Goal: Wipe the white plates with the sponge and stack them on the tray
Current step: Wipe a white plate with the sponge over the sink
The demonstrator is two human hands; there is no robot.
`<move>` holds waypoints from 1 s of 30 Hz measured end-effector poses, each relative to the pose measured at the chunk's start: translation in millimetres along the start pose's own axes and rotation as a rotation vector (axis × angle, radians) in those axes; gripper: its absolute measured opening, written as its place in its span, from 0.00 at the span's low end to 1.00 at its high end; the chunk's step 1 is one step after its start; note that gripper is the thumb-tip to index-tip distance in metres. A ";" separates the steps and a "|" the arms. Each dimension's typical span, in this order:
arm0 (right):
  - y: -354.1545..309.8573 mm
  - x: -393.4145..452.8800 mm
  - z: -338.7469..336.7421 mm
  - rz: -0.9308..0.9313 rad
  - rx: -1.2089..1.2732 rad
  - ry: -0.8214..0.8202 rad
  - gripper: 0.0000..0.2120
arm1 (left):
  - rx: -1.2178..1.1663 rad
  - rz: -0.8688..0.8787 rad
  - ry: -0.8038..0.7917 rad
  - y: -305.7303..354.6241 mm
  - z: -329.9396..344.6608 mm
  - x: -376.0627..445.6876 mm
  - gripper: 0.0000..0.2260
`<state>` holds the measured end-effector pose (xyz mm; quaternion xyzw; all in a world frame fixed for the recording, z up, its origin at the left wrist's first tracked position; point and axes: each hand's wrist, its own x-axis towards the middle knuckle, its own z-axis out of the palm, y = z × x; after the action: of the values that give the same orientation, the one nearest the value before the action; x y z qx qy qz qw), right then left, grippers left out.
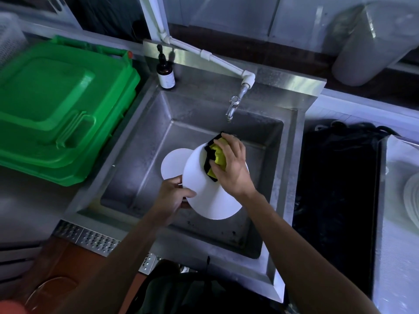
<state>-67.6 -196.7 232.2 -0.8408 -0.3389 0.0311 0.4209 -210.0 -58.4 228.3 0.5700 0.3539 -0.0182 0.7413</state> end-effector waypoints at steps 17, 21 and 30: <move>-31.0 15.6 15.8 -0.240 -0.053 -0.051 0.24 | -0.041 -0.011 -0.016 6.2 -7.9 3.1 0.16; -17.5 23.6 12.3 -0.066 -0.060 0.049 0.24 | -0.084 0.013 0.021 8.8 -8.9 0.2 0.17; 6.5 -4.1 18.0 0.180 -0.152 0.040 0.21 | -0.208 0.030 0.187 13.1 -2.9 6.7 0.17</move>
<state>-73.2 -189.5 215.0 -0.8979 -0.2548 0.0263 0.3581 -200.8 -48.8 235.3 0.4945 0.4129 0.0827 0.7604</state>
